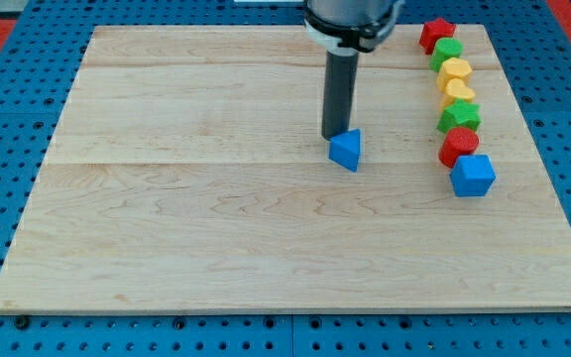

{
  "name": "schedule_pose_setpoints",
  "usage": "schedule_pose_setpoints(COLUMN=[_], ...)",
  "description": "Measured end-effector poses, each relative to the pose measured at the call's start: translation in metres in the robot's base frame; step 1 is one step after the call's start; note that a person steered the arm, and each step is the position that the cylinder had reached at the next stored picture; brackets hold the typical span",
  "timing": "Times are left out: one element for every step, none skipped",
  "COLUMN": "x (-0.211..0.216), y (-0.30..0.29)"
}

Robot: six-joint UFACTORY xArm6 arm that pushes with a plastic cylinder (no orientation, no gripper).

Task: Move the blue triangle below the blue cube

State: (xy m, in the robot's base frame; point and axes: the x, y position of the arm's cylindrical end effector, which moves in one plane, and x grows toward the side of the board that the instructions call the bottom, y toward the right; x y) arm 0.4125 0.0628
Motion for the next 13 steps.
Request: schedule_pose_setpoints(x=[0.035, 0.068, 0.098, 0.116, 0.143, 0.172, 0.182, 0.177, 0.163, 0.149, 0.144, 0.144, 0.144], y=[0.013, 0.013, 0.034, 0.064, 0.092, 0.125, 0.154, 0.156, 0.156, 0.152, 0.143, 0.128, 0.123])
